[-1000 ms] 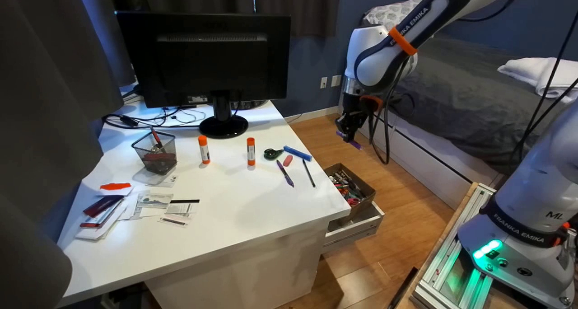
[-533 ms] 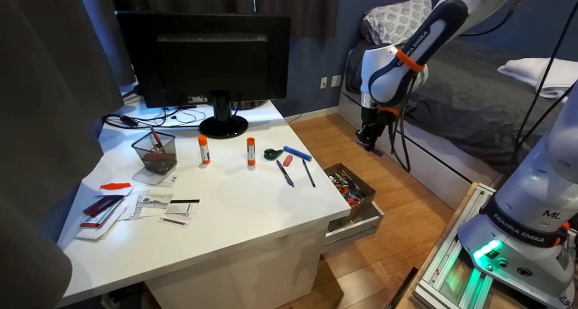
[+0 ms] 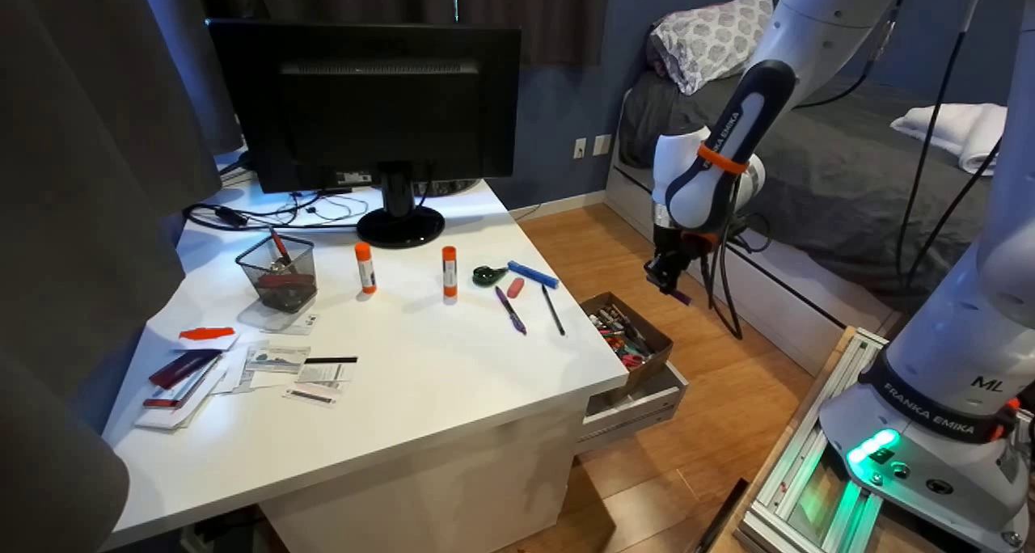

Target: Put the pencils inside the box

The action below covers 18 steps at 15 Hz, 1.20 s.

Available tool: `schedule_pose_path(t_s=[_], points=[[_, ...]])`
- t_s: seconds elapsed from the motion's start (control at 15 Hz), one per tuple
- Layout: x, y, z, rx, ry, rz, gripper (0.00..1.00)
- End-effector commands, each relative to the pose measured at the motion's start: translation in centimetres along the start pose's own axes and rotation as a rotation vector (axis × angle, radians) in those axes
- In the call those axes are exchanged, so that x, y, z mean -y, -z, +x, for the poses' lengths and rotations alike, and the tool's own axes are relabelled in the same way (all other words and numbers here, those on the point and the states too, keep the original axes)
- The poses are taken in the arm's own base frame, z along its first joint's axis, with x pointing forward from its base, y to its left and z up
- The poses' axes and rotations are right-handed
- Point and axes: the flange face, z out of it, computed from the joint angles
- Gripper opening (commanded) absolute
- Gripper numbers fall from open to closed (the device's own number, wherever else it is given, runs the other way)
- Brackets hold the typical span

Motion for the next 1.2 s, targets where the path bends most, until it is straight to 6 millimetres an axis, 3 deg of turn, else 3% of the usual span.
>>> schedule_pose_path(t_s=[0.0,0.07,0.13,0.87,1.13], points=[[0.0,0.1,0.1,-0.002,0.001,0.0,0.2],[0.1,0.1,0.2,-0.003,0.002,0.0,0.2],[0.2,-0.6,1.0,-0.011,-0.001,-0.006,0.05],[1.3,-8.3,5.0,-0.075,-0.014,0.009,0.05],[0.9,-10.2,6.2,-0.083,-0.004,-0.005,0.05]])
